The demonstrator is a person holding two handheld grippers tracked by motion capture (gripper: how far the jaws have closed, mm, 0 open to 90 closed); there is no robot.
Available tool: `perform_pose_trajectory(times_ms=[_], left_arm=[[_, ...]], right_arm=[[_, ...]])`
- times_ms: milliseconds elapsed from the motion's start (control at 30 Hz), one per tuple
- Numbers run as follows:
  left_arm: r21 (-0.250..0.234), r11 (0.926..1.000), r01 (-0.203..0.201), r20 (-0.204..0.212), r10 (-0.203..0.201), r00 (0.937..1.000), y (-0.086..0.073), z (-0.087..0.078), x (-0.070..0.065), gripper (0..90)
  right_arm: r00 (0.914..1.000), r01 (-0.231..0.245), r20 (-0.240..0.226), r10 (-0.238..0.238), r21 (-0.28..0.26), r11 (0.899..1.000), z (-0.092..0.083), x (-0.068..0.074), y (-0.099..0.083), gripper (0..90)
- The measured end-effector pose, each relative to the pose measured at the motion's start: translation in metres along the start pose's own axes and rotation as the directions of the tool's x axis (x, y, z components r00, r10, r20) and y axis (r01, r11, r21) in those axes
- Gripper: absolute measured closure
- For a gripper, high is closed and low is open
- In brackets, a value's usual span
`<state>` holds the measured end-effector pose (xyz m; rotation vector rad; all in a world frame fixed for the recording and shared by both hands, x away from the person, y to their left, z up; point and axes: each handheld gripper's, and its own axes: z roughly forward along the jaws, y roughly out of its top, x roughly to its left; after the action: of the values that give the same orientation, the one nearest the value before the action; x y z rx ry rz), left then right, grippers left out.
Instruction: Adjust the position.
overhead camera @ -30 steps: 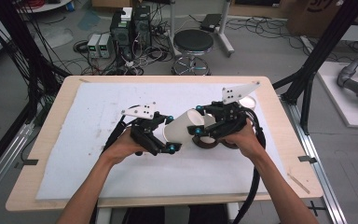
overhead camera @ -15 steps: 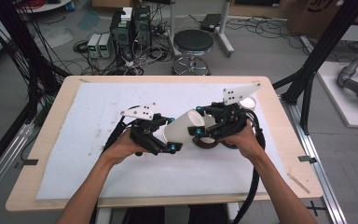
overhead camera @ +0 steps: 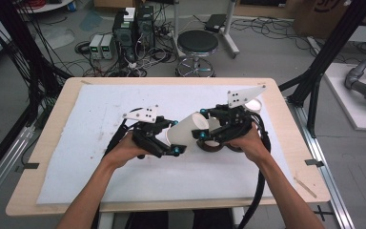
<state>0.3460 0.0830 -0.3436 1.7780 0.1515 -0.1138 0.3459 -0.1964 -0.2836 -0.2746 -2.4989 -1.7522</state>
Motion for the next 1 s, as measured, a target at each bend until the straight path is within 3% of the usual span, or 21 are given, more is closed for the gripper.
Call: perform_pose_trajectory(times_ms=[167, 233, 300, 500, 1000], left_arm=[[-0.003, 1.0000, 0.002, -0.001, -0.002, 1.0000, 0.000, -0.001, 0.000, 23.8], [-0.001, 1.0000, 0.000, -0.014, 0.000, 0.9999, 0.000, -0.001, 0.000, 24.0], [0.001, 1.0000, 0.004, -0.019, -0.004, 0.9998, 0.000, -0.002, 0.000, 24.3], [0.007, 1.0000, 0.000, -0.023, 0.000, 0.9997, 0.000, -0.003, 0.000, 25.1], [0.037, 0.9993, -0.003, -0.049, 0.005, 0.9988, 0.002, -0.010, -0.003, 25.3]], right_arm=[[0.9998, 0.016, 0.016, -0.016, -0.003, 1.000, 0.000, 0.001, 0.000, 32.6], [0.9998, 0.006, 0.017, -0.006, -0.007, 1.000, 0.002, 0.001, 0.000, 19.4], [0.9985, -0.011, 0.053, 0.011, 0.002, 1.000, 0.003, 0.001, 0.000, 14.4], [0.9993, -0.013, 0.035, 0.012, 0.007, 1.000, 0.003, 0.001, -0.001, 13.7], [0.9986, -0.003, 0.053, 0.001, 0.041, 0.999, -0.001, 0.002, -0.001, 13.7]])
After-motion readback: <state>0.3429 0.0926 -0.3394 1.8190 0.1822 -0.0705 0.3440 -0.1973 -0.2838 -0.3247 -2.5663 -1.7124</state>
